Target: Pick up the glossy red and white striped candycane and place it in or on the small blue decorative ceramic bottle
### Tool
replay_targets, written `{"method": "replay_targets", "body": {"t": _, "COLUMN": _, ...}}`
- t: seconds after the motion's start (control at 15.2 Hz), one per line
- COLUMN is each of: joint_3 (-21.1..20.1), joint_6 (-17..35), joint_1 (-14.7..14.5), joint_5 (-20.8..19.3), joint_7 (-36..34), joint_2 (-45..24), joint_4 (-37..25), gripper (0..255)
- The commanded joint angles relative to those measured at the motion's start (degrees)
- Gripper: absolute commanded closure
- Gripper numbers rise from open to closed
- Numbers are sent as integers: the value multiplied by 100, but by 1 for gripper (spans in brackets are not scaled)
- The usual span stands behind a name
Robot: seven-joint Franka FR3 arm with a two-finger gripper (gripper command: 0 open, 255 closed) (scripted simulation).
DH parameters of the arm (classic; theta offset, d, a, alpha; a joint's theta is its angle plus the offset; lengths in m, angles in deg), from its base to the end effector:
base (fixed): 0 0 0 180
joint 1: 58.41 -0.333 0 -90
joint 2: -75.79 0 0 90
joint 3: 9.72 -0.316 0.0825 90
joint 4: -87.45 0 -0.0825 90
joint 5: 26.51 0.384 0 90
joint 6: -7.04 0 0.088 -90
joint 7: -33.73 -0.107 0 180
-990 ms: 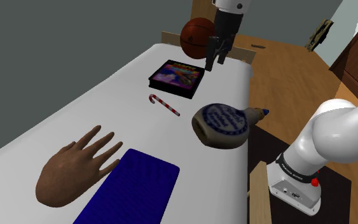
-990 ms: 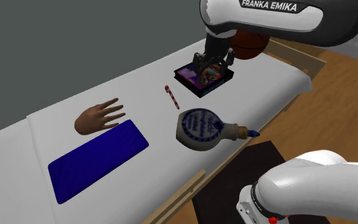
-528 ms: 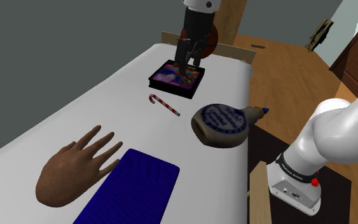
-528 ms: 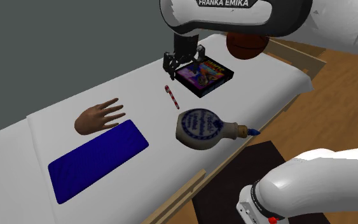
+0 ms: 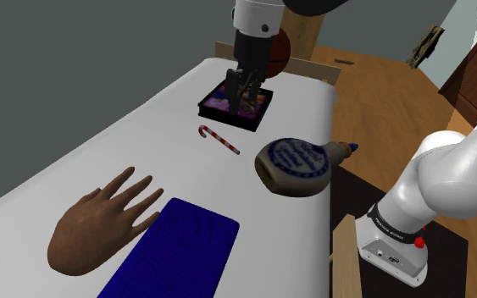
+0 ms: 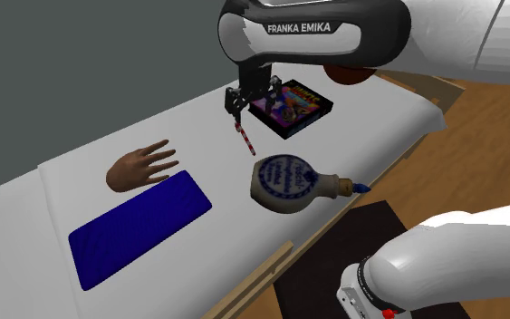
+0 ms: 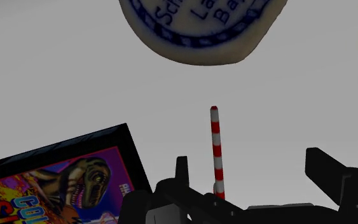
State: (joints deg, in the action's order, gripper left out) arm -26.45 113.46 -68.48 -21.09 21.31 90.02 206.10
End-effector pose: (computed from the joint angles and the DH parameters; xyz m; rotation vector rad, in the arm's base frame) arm 0.4284 0.2360 0.5344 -3.0954 -0.3384 -0.0272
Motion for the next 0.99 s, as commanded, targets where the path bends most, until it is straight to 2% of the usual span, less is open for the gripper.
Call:
{"method": "replay_targets", "body": {"t": 0.0, "joint_3": -6, "joint_6": 130, "joint_1": -4, "joint_5": 5, "joint_7": 3, "joint_2": 1, "joint_4": 128, "gripper": 0}}
{"method": "replay_targets", "body": {"t": 0.46, "joint_3": -7, "joint_6": 129, "joint_1": -4, "joint_5": 5, "joint_7": 2, "joint_2": 1, "joint_4": 127, "gripper": 0}}
{"method": "replay_targets", "body": {"t": 0.53, "joint_3": -7, "joint_6": 129, "joint_1": -4, "joint_5": 5, "joint_7": 2, "joint_2": 1, "joint_4": 127, "gripper": 255}}
{"method": "replay_targets", "body": {"t": 0.92, "joint_3": -7, "joint_6": 129, "joint_1": -4, "joint_5": 5, "joint_7": 2, "joint_2": 1, "joint_4": 127, "gripper": 255}}
